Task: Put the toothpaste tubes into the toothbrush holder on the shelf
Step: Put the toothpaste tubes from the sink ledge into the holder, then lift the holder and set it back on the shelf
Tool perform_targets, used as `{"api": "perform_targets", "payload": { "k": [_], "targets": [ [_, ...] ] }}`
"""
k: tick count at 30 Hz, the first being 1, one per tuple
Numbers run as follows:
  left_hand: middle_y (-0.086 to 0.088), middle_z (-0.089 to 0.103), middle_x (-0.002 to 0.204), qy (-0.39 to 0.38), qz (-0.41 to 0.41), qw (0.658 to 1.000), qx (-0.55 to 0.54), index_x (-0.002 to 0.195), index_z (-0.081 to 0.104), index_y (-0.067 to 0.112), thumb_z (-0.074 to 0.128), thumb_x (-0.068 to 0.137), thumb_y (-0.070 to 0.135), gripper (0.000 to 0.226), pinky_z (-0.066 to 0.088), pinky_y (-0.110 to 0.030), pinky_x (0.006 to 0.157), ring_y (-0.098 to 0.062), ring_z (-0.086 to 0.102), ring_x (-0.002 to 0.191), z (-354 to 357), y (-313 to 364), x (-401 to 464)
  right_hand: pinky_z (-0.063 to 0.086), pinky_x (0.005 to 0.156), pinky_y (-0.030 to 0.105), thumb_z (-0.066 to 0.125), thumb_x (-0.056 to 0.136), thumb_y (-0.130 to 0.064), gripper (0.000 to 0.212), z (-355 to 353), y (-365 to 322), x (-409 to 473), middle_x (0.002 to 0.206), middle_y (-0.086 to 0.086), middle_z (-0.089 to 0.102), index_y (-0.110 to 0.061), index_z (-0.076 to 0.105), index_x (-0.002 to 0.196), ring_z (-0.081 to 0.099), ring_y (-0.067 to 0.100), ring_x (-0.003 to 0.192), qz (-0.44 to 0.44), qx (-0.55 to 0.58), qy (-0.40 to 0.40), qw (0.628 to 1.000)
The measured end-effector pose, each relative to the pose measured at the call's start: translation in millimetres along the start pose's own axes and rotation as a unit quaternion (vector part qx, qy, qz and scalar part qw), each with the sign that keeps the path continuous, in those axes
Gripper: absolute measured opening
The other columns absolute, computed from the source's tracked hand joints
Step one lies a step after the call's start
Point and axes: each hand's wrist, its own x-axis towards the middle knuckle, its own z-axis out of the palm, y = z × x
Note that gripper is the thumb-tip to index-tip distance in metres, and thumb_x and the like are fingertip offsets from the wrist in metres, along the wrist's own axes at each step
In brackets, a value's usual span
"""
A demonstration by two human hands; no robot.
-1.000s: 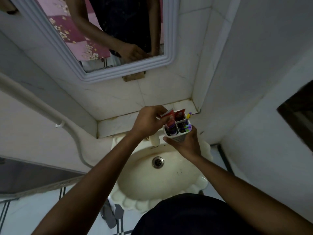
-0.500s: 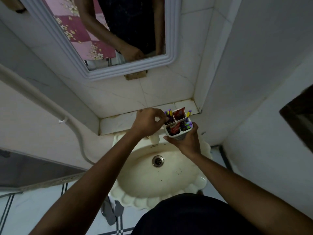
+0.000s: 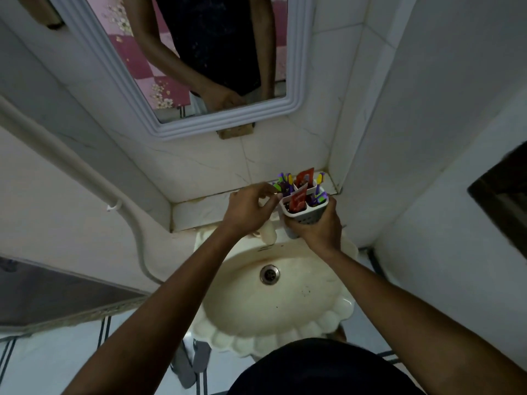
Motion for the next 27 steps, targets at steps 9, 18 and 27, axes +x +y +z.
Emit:
{"api": "perform_targets", "payload": {
  "k": [9, 18, 27],
  "targets": [
    [0.007, 0.070, 0.134, 0.060, 0.024, 0.998, -0.011, 0.134, 0.067, 0.026, 0.056, 0.099, 0.066, 0.054, 0.052, -0.056, 0.103, -0.013, 0.065, 0.121, -46.4, 7.6, 6.2, 0.064, 0.099, 0.042, 0.100, 0.049, -0.075, 0.124, -29.6, -73.7, -2.9, 0.142, -0.012, 0.069, -0.030, 0.049, 0.152, 0.070, 0.011, 0.124, -0.073, 0.049, 0.078, 0.993],
    [0.005, 0.071, 0.134, 0.172, 0.067, 0.983, 0.001, 0.136, 0.068, 0.023, 0.062, 0.100, 0.062, 0.053, 0.053, -0.049, 0.106, -0.014, 0.066, 0.123, -112.7, 70.7, 2.2, 0.063, 0.094, 0.034, 0.096, 0.052, -0.076, 0.118, -91.8, -178.0, 5.8, 0.137, -0.009, 0.072, -0.026, 0.054, 0.150, 0.071, 0.012, 0.119, -0.189, 0.125, 0.121, 0.966],
    [-0.005, 0.067, 0.142, 0.276, 0.106, 0.954, 0.038, 0.144, 0.061, 0.017, 0.060, 0.102, 0.060, 0.060, 0.054, -0.041, 0.104, -0.020, 0.063, 0.128, -203.1, 185.8, -0.3, 0.067, 0.093, 0.039, 0.096, 0.056, -0.081, 0.117, -188.7, -288.6, 8.3, 0.138, -0.005, 0.071, -0.023, 0.054, 0.149, 0.072, 0.015, 0.121, -0.302, 0.173, 0.142, 0.927]
  ]
}}
